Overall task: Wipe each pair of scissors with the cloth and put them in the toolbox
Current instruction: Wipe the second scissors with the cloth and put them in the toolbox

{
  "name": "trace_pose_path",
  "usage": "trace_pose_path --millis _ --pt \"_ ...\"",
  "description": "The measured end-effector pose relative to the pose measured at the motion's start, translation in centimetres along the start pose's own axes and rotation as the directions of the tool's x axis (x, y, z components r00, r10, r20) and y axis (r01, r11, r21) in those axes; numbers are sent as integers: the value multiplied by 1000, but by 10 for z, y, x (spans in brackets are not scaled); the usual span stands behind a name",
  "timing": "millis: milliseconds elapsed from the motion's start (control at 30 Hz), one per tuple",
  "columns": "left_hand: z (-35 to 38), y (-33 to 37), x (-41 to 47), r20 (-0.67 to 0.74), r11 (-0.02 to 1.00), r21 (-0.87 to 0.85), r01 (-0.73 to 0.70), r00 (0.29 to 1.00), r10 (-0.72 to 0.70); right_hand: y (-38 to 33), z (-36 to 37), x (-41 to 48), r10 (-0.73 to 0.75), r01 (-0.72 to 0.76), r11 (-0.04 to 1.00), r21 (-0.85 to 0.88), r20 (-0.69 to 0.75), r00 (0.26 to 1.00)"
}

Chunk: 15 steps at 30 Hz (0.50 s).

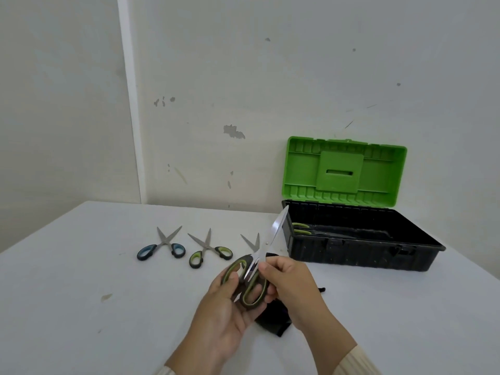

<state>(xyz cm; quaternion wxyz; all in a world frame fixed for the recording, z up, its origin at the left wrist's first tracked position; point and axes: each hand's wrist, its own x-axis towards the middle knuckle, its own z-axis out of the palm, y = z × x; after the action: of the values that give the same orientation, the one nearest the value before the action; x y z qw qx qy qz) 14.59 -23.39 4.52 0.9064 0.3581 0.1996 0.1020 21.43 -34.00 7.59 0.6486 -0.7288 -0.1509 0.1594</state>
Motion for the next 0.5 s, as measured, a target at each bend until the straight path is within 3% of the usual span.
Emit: trace_pose_path --millis 67,100,133,200,267,367,433,500 --pt "1 -2 -1 -26 1000 -10 -5 1000 5 2 -10 -1 -30 21 994 -111 -76 997" --pt "2 -2 -1 -33 1000 3 -10 999 10 4 -18 1 -125 81 960 -269 -147 981" --pt "3 -2 -1 -36 1000 24 -8 999 9 5 -26 3 -275 166 867 -470 -173 946" --pt "7 -2 -1 -27 996 88 19 999 -17 4 -40 5 -489 339 592 -731 8 872" --pt "14 -4 -2 2 985 164 53 999 -55 2 -49 8 -460 425 368 -827 236 856" --pt "25 -7 0 53 969 234 81 994 -95 2 -61 14 -357 425 159 -891 350 866" --pt "30 -8 3 67 941 337 36 996 -62 5 -71 19 -320 404 116 -907 351 880" --pt "31 -11 14 34 827 554 -94 995 91 8 -82 25 -284 368 145 -918 318 905"
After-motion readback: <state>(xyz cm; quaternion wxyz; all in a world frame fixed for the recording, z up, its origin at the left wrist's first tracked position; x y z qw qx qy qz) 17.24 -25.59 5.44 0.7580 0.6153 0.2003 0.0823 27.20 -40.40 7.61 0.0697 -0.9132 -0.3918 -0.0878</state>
